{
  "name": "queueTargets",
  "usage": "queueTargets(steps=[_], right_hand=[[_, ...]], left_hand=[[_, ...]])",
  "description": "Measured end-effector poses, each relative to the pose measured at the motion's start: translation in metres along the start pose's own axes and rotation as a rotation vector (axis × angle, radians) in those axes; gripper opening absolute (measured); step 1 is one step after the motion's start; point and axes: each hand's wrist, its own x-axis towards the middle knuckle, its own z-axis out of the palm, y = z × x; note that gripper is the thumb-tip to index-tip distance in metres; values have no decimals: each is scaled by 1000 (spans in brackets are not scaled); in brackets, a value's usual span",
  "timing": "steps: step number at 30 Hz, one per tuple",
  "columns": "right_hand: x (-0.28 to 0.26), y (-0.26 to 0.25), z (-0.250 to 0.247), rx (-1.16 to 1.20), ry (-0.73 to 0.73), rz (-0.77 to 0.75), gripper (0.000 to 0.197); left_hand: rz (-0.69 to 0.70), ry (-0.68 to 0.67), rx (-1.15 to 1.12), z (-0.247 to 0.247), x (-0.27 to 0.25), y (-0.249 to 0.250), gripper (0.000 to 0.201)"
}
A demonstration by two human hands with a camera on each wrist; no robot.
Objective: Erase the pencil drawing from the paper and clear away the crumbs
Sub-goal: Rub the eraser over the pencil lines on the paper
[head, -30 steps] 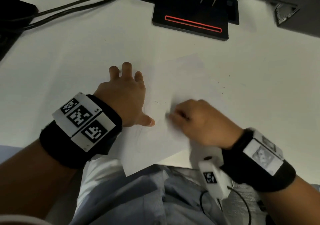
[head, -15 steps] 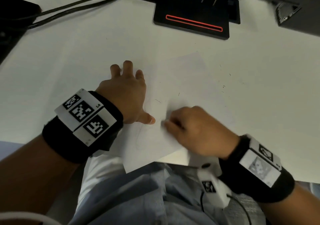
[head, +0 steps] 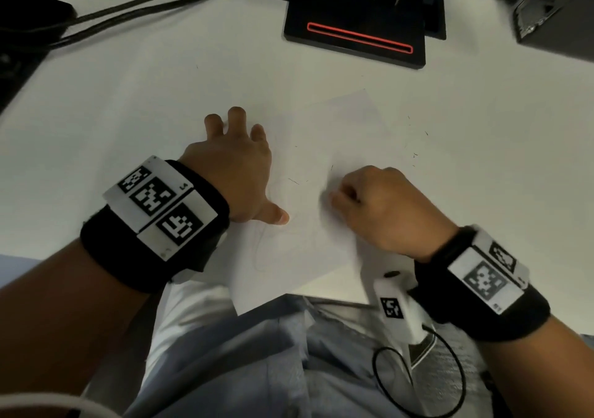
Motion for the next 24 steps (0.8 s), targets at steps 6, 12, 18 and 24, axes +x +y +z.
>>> queueTargets(steps=[6,12,18,24], right_hand=[[-12,-7,7,-23,-145,-100,47],[-15,-9,15,-32,-107,-137,44],[-4,3,-1,-13,-1,-23,45],[-13,-4,7,-35,-149,-144,43]], left_hand=[[-2,0,-3,-2,0,-1,125],[-2,-8,5,-1,-1,0,124],[-9,-11,-3,-2,0,1,123],[-1,-10,-6,-1,0,-1,126]])
